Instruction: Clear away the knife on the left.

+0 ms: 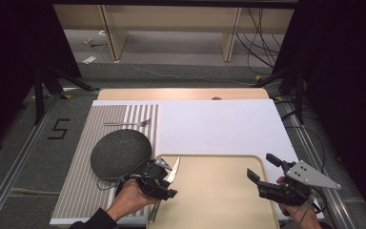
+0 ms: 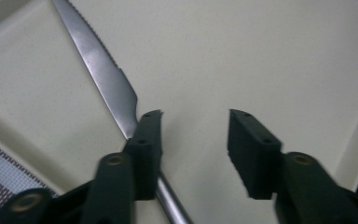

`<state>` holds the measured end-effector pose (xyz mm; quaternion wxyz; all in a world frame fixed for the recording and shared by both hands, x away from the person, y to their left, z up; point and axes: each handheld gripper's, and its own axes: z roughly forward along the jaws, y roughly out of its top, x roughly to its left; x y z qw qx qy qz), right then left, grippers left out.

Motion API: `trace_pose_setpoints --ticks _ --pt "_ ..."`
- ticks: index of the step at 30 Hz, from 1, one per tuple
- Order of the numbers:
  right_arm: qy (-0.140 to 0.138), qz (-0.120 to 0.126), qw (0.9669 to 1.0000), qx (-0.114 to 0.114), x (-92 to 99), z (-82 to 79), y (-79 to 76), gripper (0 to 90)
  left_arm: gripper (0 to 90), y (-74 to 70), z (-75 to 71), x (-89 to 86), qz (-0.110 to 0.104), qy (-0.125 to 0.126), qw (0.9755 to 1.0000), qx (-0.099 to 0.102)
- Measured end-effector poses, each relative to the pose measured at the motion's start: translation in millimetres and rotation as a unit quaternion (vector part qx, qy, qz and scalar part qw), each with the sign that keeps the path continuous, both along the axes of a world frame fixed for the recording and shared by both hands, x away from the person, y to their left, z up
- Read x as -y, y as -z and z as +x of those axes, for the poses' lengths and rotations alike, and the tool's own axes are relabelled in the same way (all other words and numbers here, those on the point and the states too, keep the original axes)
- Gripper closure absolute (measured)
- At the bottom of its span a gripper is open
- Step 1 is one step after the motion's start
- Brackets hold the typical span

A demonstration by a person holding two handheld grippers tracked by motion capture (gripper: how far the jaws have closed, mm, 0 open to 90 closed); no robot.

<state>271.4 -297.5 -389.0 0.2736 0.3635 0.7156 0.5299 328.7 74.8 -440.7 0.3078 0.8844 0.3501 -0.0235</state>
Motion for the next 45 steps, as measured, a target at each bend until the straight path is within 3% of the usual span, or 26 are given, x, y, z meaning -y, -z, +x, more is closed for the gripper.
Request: trace_pose_setpoints --ticks 1,2,6,10,14,19,30,39,45 --pt "0.000 0.000 1.0000 0.000 -0.1 0.0 0.1 19.4 40.2 -3.0 -0.5 -2.5 -0.019 -0.001 0.9998 0.008" --pt "0.000 0.000 1.0000 0.000 -0.1 0.0 0.1 19.4 37.4 -3.0 -0.5 -2.5 -0.019 -0.001 0.9998 0.008" --pt "0.000 0.000 1.0000 0.001 -0.2 -0.2 0.0 19.4 28.4 -10.6 -1.2 -9.0 -0.064 -0.003 0.9976 0.026" --pt "0.000 0.000 1.0000 0.000 -0.1 0.0 0.0 19.4 24.9 -18.4 -3.8 -15.3 -0.105 -0.010 0.9927 0.057" --pt "0.000 0.000 1.0000 0.000 -0.4 -0.1 0.0 19.4 22.7 -24.3 -6.5 -21.8 -0.141 -0.022 0.9860 0.088" --pt "0.000 0.000 1.0000 0.000 -0.2 0.0 0.1 19.4 22.5 -31.6 -10.3 -29.9 -0.179 -0.031 0.9757 0.122" --pt "0.000 0.000 1.0000 0.000 -0.1 -0.3 -0.2 19.4 20.9 -35.3 -14.9 -41.8 -0.199 -0.049 0.9640 0.169" --pt "0.000 0.001 1.0000 0.000 -0.1 -0.5 -0.3 19.4 17.7 -37.7 -19.5 -54.4 -0.228 -0.066 0.9491 0.207" --pt "0.000 0.002 1.0000 0.001 0.1 -0.5 -0.4 19.4 17.5 -37.6 -23.7 -63.1 -0.229 -0.076 0.9443 0.224"
